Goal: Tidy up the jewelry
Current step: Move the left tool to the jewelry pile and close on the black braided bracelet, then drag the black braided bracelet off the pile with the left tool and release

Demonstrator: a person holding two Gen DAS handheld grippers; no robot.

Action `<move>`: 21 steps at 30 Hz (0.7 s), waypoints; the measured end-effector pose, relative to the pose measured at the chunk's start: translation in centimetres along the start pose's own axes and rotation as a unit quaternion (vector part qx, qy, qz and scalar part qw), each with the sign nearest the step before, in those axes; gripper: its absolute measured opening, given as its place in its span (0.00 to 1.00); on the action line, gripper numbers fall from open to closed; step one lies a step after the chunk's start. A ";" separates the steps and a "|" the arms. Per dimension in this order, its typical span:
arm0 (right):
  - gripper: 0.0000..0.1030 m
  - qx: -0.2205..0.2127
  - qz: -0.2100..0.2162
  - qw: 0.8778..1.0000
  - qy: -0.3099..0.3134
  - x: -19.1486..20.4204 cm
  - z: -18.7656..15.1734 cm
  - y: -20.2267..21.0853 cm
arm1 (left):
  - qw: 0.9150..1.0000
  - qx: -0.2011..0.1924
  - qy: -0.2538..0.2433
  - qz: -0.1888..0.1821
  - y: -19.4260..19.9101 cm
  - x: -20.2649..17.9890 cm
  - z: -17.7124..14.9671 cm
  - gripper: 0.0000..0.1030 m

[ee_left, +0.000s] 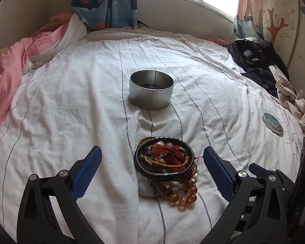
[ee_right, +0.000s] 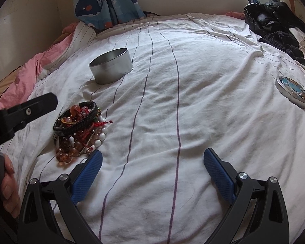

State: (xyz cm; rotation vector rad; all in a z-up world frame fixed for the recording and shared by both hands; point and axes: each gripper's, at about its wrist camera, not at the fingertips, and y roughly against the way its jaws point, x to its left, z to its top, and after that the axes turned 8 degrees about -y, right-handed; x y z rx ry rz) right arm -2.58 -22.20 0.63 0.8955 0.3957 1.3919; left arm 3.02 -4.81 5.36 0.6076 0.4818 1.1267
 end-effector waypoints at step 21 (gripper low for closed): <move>0.93 0.005 0.014 1.000 -0.012 -0.4 0.2 -0.1 | 0.995 0.072 -0.051 -0.042 -3.4 -0.8 0.4 0.45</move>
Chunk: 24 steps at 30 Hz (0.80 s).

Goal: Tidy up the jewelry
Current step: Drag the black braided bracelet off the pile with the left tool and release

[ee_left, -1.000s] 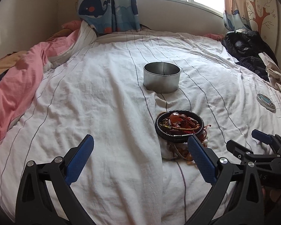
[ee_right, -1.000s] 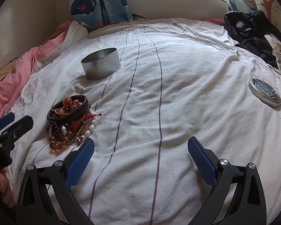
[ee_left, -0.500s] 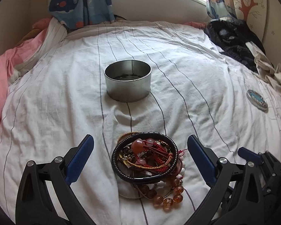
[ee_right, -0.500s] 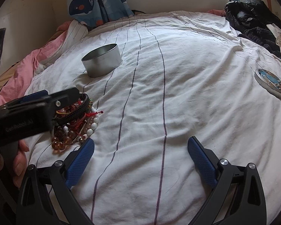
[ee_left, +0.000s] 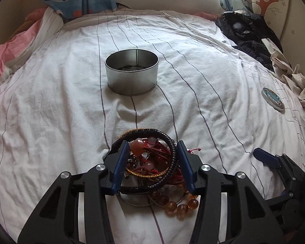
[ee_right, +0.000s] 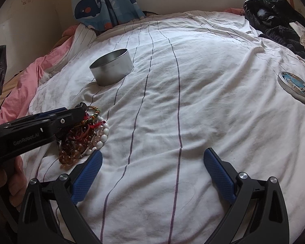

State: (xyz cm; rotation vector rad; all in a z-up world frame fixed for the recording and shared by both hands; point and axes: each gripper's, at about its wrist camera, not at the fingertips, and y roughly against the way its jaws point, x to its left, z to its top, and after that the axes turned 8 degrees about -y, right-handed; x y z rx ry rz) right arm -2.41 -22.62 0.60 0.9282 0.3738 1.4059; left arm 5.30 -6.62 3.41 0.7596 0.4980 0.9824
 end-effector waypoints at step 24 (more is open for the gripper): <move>0.93 -0.027 0.092 0.989 0.116 5.9 0.5 2.4 | 0.992 -0.013 0.093 0.081 5.1 8.5 -3.5 0.70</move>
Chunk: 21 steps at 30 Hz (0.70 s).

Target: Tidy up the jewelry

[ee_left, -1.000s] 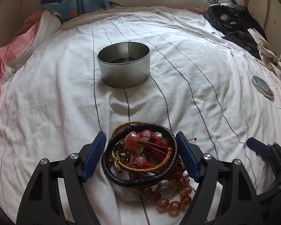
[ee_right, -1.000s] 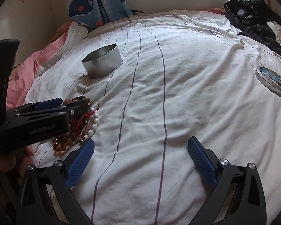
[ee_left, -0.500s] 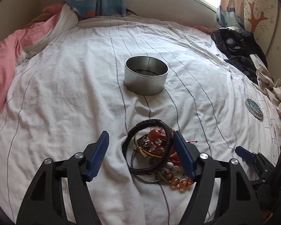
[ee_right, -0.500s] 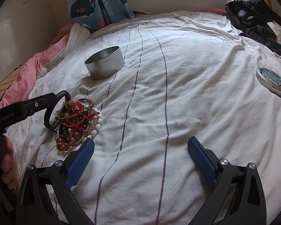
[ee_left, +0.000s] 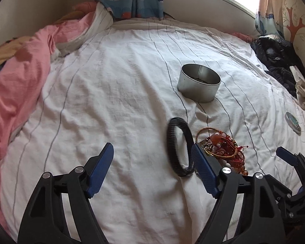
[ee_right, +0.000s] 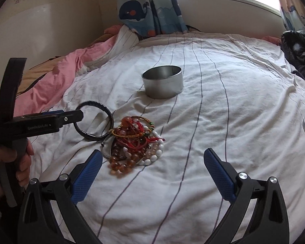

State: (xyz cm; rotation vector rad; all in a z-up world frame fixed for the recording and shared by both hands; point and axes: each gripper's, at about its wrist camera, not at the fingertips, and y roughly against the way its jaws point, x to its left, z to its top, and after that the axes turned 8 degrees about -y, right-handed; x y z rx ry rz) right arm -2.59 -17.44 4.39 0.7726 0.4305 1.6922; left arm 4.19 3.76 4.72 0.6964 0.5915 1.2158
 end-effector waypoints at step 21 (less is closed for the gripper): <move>0.93 0.136 0.060 0.987 0.054 1.6 3.4 -8.9 | 1.000 0.028 0.001 -0.012 -4.7 -1.1 -0.3 0.51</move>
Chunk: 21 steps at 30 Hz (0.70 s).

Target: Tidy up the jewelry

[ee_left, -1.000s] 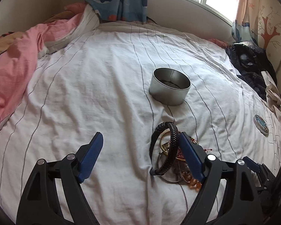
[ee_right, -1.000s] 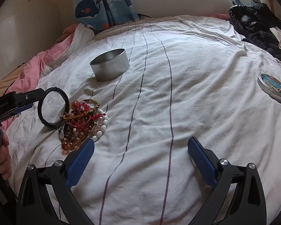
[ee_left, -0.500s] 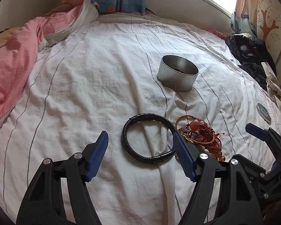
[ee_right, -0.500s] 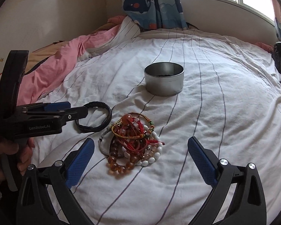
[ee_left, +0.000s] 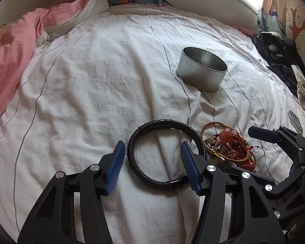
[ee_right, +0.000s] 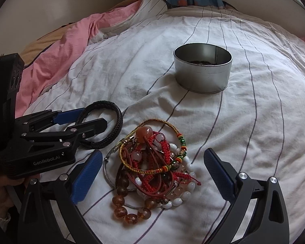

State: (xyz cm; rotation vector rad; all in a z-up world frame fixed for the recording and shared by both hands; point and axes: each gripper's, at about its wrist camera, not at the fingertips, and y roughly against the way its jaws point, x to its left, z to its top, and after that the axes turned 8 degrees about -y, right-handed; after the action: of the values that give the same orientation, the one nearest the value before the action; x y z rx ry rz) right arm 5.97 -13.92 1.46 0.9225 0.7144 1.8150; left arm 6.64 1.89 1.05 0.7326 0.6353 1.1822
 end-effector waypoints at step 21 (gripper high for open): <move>0.26 0.009 -0.022 0.998 -0.060 -3.6 1.5 -1.2 | 1.000 -0.004 -0.013 0.014 -0.2 -0.1 -0.1 0.28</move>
State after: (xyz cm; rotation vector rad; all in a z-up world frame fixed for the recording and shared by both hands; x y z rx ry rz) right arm 8.81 -16.67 0.28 1.0117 0.6718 1.7015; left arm 6.66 1.74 0.87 0.7510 0.6000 1.1992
